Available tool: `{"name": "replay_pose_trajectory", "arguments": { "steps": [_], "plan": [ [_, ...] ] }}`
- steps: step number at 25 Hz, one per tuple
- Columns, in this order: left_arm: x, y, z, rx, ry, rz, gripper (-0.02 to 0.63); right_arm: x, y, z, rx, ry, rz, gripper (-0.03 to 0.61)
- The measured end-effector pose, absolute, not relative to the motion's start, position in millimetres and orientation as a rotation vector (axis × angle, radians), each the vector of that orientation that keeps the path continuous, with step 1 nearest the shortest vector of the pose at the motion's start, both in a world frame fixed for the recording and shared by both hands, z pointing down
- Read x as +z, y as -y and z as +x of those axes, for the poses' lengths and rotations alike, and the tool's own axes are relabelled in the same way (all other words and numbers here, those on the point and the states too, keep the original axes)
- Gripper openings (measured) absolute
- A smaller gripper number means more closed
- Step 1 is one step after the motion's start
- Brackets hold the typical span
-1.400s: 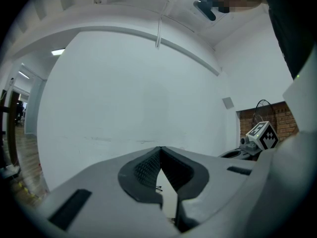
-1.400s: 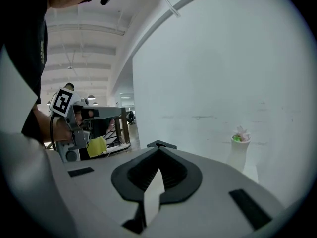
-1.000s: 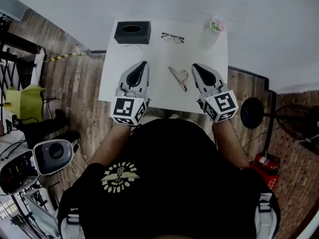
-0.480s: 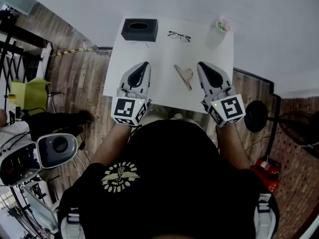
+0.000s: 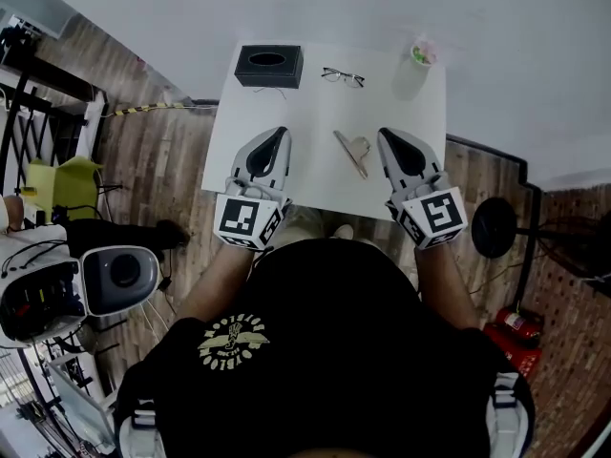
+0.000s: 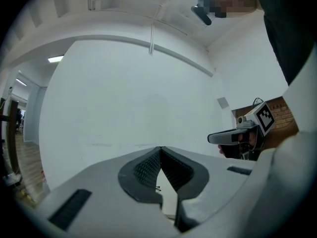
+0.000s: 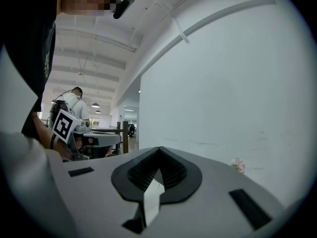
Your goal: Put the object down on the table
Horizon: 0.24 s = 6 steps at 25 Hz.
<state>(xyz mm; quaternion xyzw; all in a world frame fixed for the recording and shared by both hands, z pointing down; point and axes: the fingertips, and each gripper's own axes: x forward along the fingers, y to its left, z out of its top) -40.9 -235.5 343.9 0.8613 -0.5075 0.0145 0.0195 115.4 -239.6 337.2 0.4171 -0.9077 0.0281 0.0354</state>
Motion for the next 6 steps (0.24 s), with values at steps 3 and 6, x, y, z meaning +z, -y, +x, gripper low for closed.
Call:
{"name": "replay_pose_trajectory", "arguments": {
  "steps": [3, 6],
  "plan": [
    [343.7, 236.3, -38.4, 0.044, 1.564, 2.678, 0.008, 335.1, 239.2, 116.8, 0.088, 2.79, 1.29, 0.0],
    [345.5, 240.2, -35.8, 0.054, 1.552, 2.677, 0.008, 334.4, 241.4, 117.8, 0.092, 2.792, 1.297, 0.002]
  ]
}}
